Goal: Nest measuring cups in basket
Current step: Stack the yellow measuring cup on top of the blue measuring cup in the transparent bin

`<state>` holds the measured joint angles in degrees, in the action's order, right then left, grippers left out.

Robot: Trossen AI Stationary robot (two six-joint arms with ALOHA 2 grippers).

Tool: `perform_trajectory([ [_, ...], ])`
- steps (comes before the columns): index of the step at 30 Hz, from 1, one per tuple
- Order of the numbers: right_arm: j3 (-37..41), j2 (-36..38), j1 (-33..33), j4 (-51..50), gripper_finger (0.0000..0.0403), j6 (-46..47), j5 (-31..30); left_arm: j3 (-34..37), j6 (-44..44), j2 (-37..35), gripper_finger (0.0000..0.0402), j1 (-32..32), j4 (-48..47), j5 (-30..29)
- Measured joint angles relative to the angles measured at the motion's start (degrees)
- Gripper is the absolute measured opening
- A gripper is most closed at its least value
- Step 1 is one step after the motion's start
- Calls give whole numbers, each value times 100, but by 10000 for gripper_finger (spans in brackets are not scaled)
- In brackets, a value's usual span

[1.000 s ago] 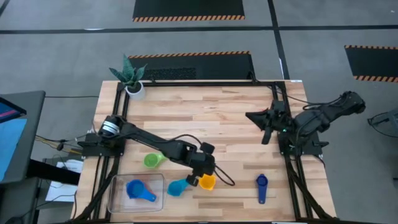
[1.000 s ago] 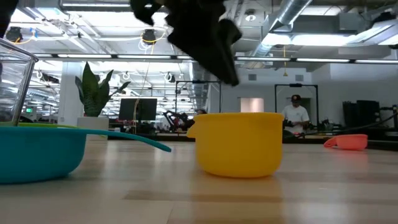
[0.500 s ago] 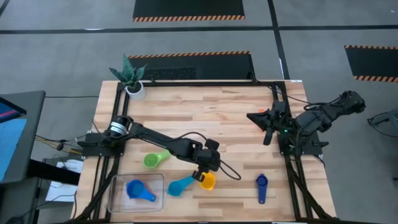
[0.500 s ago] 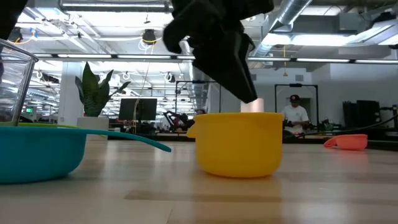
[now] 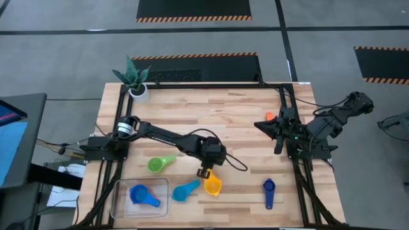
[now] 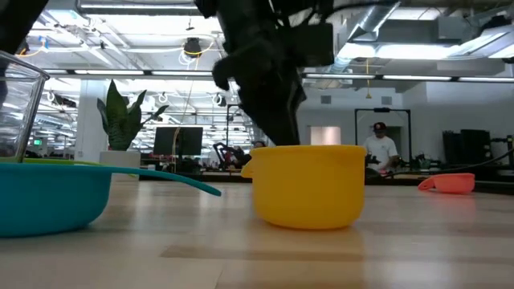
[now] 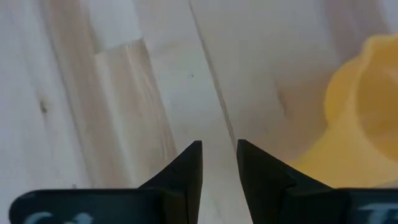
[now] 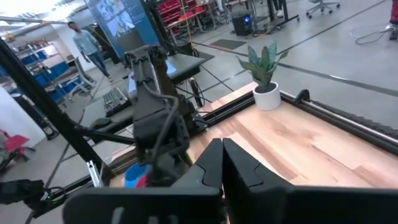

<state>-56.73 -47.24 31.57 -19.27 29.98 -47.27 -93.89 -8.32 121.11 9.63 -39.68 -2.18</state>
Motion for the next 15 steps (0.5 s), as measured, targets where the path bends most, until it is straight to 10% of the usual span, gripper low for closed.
perform_trajectory([
  [15,0,-1,-2,-2,20,5,70,-9,715,85,87,349,-1429,389],
])
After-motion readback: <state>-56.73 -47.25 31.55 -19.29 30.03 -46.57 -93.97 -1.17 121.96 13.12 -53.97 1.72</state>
